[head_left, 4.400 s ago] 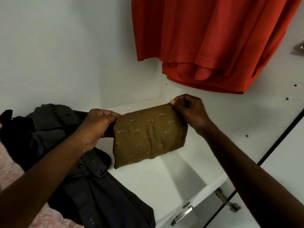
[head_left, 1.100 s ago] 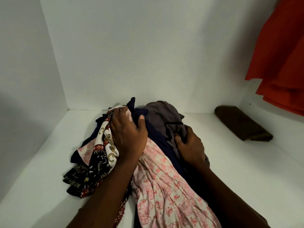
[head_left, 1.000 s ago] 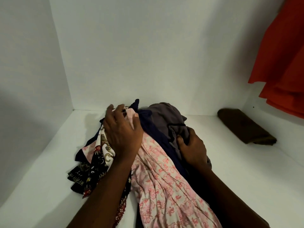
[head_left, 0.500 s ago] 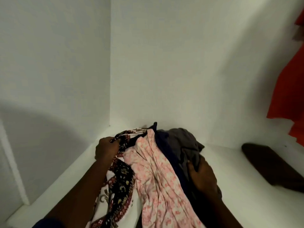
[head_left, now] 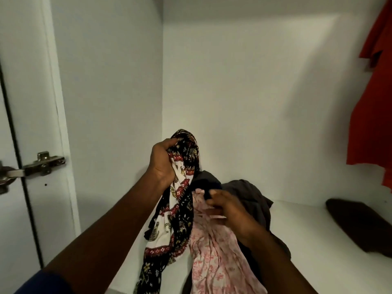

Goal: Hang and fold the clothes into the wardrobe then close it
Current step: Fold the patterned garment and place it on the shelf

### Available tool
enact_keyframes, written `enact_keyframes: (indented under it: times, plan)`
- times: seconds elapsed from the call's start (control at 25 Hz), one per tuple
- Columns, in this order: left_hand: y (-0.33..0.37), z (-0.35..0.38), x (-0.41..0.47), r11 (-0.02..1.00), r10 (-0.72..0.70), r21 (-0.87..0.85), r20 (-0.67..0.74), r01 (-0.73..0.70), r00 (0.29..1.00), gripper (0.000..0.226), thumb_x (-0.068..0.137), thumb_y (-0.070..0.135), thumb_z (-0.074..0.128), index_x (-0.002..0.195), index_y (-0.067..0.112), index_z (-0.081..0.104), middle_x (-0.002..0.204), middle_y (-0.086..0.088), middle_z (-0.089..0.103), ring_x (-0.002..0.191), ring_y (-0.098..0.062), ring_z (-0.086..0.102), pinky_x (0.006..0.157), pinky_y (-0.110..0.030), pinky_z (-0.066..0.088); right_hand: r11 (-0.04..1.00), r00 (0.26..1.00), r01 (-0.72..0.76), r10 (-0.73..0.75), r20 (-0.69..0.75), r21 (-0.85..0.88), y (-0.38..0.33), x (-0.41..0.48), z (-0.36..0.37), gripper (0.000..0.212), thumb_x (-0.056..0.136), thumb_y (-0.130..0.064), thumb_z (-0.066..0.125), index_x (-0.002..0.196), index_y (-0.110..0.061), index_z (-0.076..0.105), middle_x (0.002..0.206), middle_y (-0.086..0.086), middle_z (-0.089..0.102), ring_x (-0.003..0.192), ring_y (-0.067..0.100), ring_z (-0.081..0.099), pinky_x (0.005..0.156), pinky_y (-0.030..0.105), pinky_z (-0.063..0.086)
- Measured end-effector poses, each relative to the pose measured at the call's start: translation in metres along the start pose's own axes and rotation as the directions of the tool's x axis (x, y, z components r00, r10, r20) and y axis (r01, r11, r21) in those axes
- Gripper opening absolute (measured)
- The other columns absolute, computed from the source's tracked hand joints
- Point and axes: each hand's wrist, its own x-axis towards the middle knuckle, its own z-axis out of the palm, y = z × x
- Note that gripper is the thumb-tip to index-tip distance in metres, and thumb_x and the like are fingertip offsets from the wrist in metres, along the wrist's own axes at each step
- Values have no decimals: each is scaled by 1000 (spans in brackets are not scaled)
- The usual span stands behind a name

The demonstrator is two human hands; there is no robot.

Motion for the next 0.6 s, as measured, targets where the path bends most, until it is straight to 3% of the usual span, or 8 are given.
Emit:
enact_keyframes:
  times: [0.12, 0.2, 0.24, 0.32, 0.36, 0.44, 0.52, 0.6]
  plan:
    - [17, 9, -34, 993, 68, -107, 99, -58, 993, 45, 95, 22, 43, 72, 8, 80, 82, -10, 75, 71, -24, 73, 78, -37, 55, 959, 970, -110, 46, 240, 262, -5, 5, 30, 74, 82, -79, 59, 135, -28, 62, 130, 8, 69, 118, 28, 65, 104, 48, 51]
    - [28, 3, -60, 995, 56, -91, 218, -37, 974, 35, 83, 23, 46, 67, 7, 74, 75, -11, 69, 66, -25, 69, 71, -32, 55, 756, 961, -191, 14, 276, 626, -17, 13, 31, 90, 81, -85, 52, 135, -14, 63, 128, 17, 68, 119, 37, 63, 107, 55, 46]
    - [27, -4, -74, 998, 26, -66, 297, -6, 955, 25, 71, 23, 52, 65, 6, 69, 70, -11, 66, 63, -25, 66, 65, -30, 56, 687, 960, -217, 20, 280, 693, -27, 13, 28, 94, 82, -83, 51, 135, -7, 64, 130, 22, 66, 121, 40, 61, 110, 57, 43]
    - [12, -28, -99, 991, -93, 125, 427, 43, 899, 24, 49, 20, 60, 64, 2, 64, 67, -16, 62, 61, -26, 63, 59, -28, 56, 634, 957, -231, 12, 289, 738, -56, 9, 28, 80, 88, -67, 61, 121, 6, 68, 122, 27, 67, 113, 42, 64, 106, 55, 46]
    - [2, -45, -108, 958, -173, 285, 448, 43, 877, 33, 46, 20, 61, 69, -4, 65, 70, -21, 62, 67, -28, 64, 63, -30, 57, 630, 957, -226, 0, 291, 743, -67, 11, 30, 63, 84, -50, 72, 107, 8, 70, 110, 26, 68, 99, 39, 68, 95, 49, 52]
    - [-17, -77, -116, 843, -264, 537, 414, 0, 871, 49, 58, 29, 62, 85, -11, 65, 90, -30, 66, 87, -32, 65, 80, -39, 56, 794, 994, -67, -2, 113, 605, -73, 29, 34, 44, 51, -14, 78, 88, 7, 69, 94, 22, 66, 75, 34, 70, 77, 42, 58]
    - [-20, -96, -119, 798, -313, 593, 254, 108, 915, 60, 75, 47, 64, 107, -3, 70, 115, -23, 72, 105, -33, 69, 93, -42, 53, 814, 992, 79, -123, 39, 575, -70, 24, 37, 60, 35, 2, 63, 95, 12, 67, 94, 26, 65, 81, 40, 67, 88, 57, 57]
    - [-13, -102, -115, 843, -334, 478, 110, 245, 936, 75, 83, 68, 57, 125, 7, 69, 123, -18, 73, 110, -35, 71, 94, -47, 54, 813, 973, 142, -219, 71, 565, -85, 6, 55, 61, 49, 12, 51, 107, 8, 69, 97, 27, 67, 90, 42, 65, 94, 59, 52]
